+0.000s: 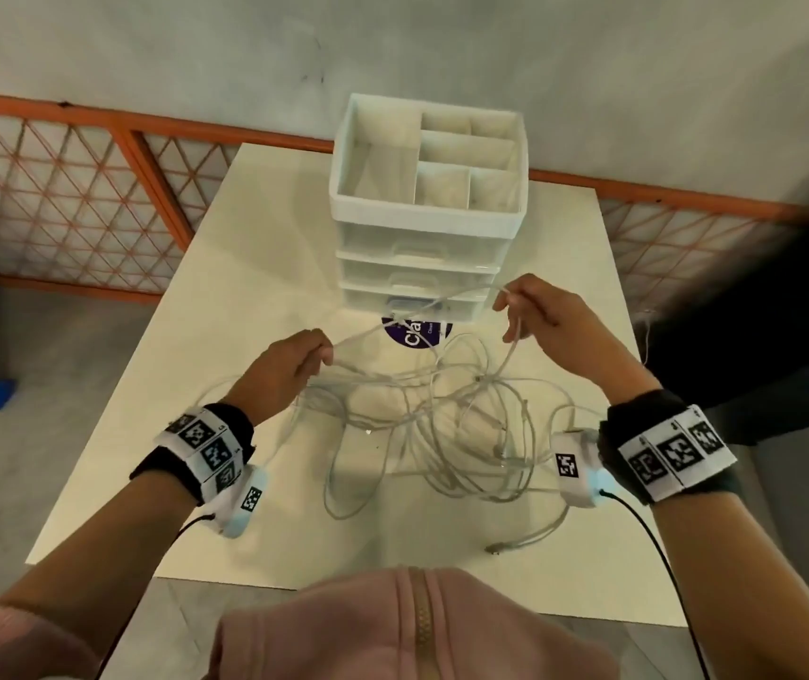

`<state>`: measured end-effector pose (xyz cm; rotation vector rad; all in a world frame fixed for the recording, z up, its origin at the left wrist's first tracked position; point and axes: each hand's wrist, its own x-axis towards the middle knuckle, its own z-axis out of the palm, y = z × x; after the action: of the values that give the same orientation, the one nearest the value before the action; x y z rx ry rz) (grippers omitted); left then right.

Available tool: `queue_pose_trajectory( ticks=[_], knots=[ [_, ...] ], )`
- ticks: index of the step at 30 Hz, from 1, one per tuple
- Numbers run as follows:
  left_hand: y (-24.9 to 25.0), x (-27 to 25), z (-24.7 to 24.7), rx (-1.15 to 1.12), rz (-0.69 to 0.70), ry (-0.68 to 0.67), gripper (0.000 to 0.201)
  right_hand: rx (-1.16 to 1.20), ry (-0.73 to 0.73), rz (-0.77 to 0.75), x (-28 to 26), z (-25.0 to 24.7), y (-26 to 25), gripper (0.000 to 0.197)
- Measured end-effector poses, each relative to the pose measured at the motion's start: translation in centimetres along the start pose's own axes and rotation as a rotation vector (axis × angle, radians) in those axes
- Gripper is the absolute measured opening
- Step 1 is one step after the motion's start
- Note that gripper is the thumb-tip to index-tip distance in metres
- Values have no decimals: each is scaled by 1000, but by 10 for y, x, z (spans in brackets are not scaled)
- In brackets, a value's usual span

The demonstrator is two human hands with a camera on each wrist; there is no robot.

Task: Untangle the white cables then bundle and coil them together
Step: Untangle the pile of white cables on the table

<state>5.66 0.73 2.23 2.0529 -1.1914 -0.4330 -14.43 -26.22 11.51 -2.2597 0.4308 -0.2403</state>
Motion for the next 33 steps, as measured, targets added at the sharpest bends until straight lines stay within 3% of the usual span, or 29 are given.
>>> queue_pose_trajectory(
  ticks=[2,5,8,9,13,15,17,19,21,24,27,30,33],
  knots=[
    [7,1,7,4,-27,-9,12,34,63,-29,4,-7,-22,21],
    [33,7,19,65,133,201,55,53,41,-6,8,-8,-40,20],
    [71,7,22,104,322,350,52,131,57,41,11,4,-44,18],
    [81,5,25,94,341,296,49,170,71,56,12,8,-46,18],
    [101,7,34,-76,163,-159,45,379,129,115,13,16,-51,15],
    [100,11,35,-64,217,-137,24,447,159,121,11,16,-47,15],
    [96,13,28,-151,188,-47,21,373,167,94,9,16,-37,25],
    [93,14,14,-258,143,33,21,158,85,62,5,19,-22,25],
    [95,16,-1,-358,121,100,18,-26,-115,47,1,27,-8,27],
    [95,20,-18,-561,60,251,9,-123,-381,94,-4,42,8,20],
    [95,21,-30,-708,48,345,13,-273,-453,88,-4,55,22,24],
    [97,19,-35,-789,32,302,11,-384,-488,48,0,66,24,25],
    [100,16,-29,-990,34,159,3,-398,-575,42,5,70,21,27]
  ],
)
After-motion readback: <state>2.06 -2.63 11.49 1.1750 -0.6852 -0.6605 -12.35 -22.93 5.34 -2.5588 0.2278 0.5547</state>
